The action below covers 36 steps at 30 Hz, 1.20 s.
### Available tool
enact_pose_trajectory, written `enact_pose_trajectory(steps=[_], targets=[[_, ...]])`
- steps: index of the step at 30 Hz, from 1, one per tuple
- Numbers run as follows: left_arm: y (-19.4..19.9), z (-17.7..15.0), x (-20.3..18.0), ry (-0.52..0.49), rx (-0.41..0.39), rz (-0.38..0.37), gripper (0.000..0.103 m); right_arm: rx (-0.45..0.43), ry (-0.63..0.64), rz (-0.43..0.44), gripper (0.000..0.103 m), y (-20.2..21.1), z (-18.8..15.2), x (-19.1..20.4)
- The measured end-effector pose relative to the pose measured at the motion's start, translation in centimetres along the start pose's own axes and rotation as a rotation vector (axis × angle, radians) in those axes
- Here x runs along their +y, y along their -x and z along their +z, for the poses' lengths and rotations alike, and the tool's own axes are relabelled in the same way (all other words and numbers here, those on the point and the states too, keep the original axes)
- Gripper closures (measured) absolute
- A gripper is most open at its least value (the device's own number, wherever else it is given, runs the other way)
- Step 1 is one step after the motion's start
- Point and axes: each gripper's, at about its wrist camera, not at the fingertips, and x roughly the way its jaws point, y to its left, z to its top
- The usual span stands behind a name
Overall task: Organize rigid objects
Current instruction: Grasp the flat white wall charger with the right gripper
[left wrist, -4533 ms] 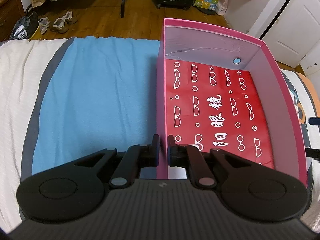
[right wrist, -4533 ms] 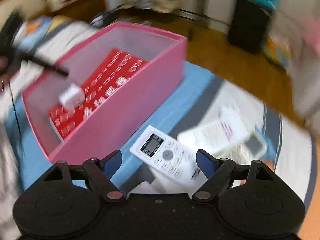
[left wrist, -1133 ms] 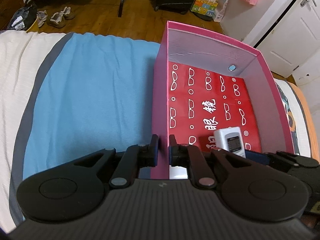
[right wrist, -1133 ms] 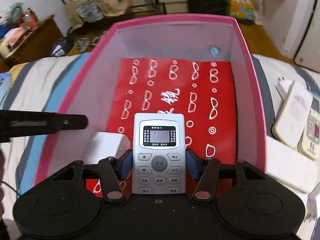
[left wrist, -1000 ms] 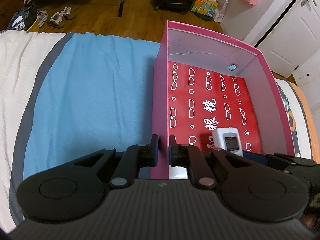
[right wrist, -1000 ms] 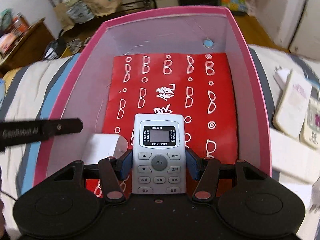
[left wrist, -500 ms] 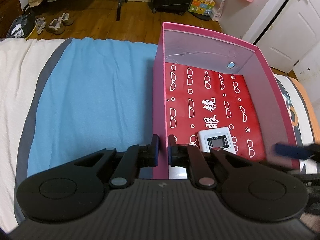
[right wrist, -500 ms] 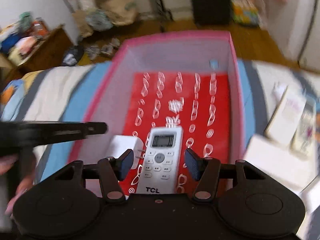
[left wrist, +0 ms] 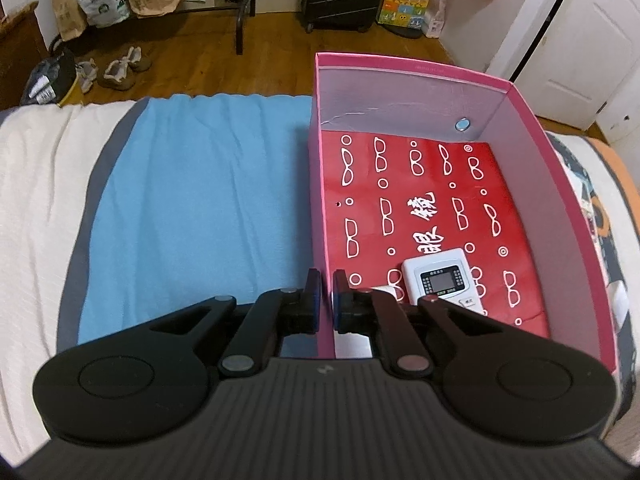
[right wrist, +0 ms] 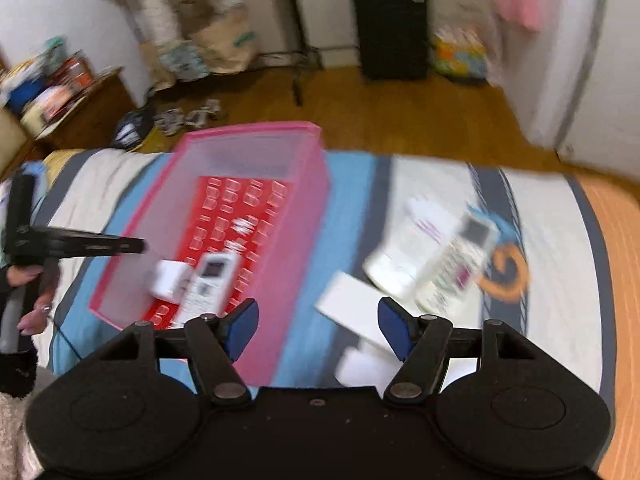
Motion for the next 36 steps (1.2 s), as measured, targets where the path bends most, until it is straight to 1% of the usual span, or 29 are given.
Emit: enact_pose_trajectory(steps=[3, 6, 7, 8, 9, 12, 14, 15, 16, 18, 19, 20, 22, 23, 24, 26, 28, 29, 30, 31, 32, 36], targets=[[-0.1, 0.0, -0.1, -0.005, 0.006, 0.013, 0.098, 0.069, -0.142, 0.008, 0.032, -1.5, -1.3, -4.0], [-0.3, -0.1, -0.1, -0.002, 0.012, 0.012, 0.098, 0.13, -0.266, 0.017, 0.032, -3.0, -2.3, -7.1], [-0.3, -0.1, -0.1, -0.001, 0.015, 0.012, 0.098, 0.136, -0.299, 0.007, 0.032, -3.4, -2.6, -8.0], [-0.4, -0.2, -0.1, 0.001, 0.017, 0.012, 0.098, 0.136, -0.321, -0.022, 0.032, -3.6, -2.9, -8.8], [-0.4, -0.2, -0.1, 0.002, 0.018, 0.011, 0.098, 0.135, -0.313, -0.054, 0.032, -3.9, -3.1, -8.8], [-0.6, -0.1, 0.0, 0.006, 0.021, 0.008, 0.098, 0.121, -0.157, -0.152, 0.032, -4.0, -2.6, -8.6], [-0.7, 0.0, 0.0, 0.01, 0.022, 0.005, 0.098, 0.094, -0.019, -0.173, 0.032, -3.8, -2.3, -8.0], [-0.8, 0.0, 0.1, 0.015, 0.023, 0.004, 0.098, 0.083, 0.03, -0.161, 0.032, -3.8, -2.3, -8.0], [-0.8, 0.0, 0.1, 0.016, 0.024, 0.004, 0.098, 0.094, 0.063, -0.143, 0.032, -4.0, -2.3, -7.9], [-0.8, 0.1, 0.0, 0.016, 0.022, 0.005, 0.098, 0.15, 0.108, -0.089, 0.033, -4.8, -2.4, -7.6], [-0.8, 0.0, 0.0, 0.017, 0.023, 0.006, 0.098, 0.17, 0.148, -0.088, 0.033, -5.3, -2.6, -7.1], [-0.7, 0.0, 0.0, 0.019, 0.025, 0.005, 0.098, 0.181, 0.187, -0.111, 0.033, -5.8, -2.8, -6.7], [-0.8, 0.1, 0.1, 0.023, 0.034, -0.001, 0.098, 0.194, 0.265, -0.192, 0.032, -7.0, -3.0, -6.0], [-0.8, 0.1, 0.2, 0.025, 0.038, -0.004, 0.098, 0.214, 0.298, -0.208, 0.032, -7.7, -3.0, -5.9], [-0.8, 0.1, 0.2, 0.026, 0.04, -0.006, 0.098, 0.244, 0.318, -0.197, 0.032, -8.3, -2.9, -6.1], [-0.9, 0.1, 0.3, 0.026, 0.042, -0.007, 0.098, 0.294, 0.338, -0.17, 0.032, -9.2, -2.8, -6.6], [-0.9, 0.1, 0.3, 0.025, 0.041, -0.005, 0.098, 0.305, 0.361, -0.192, 0.032, -9.9, -3.0, -6.9], [-0.9, 0.1, 0.4, 0.03, 0.04, -0.005, 0.098, 0.304, 0.347, -0.204, 0.033, -10.4, -2.9, -7.2], [-1.0, 0.2, 0.5, 0.035, 0.041, -0.006, 0.098, 0.309, 0.323, -0.192, 0.034, -10.8, -2.9, -7.5], [-1.1, 0.2, 0.6, 0.038, 0.042, -0.007, 0.098, 0.315, 0.291, -0.17, 0.041, -11.3, -2.8, -7.9], [-1.2, 0.2, 0.6, 0.041, 0.044, -0.008, 0.097, 0.316, 0.258, -0.155, 0.041, -11.6, -2.7, -8.3], [-1.3, 0.2, 0.6, 0.039, 0.043, -0.006, 0.097, 0.268, 0.202, -0.132, 0.041, -11.0, -2.4, -9.2]])
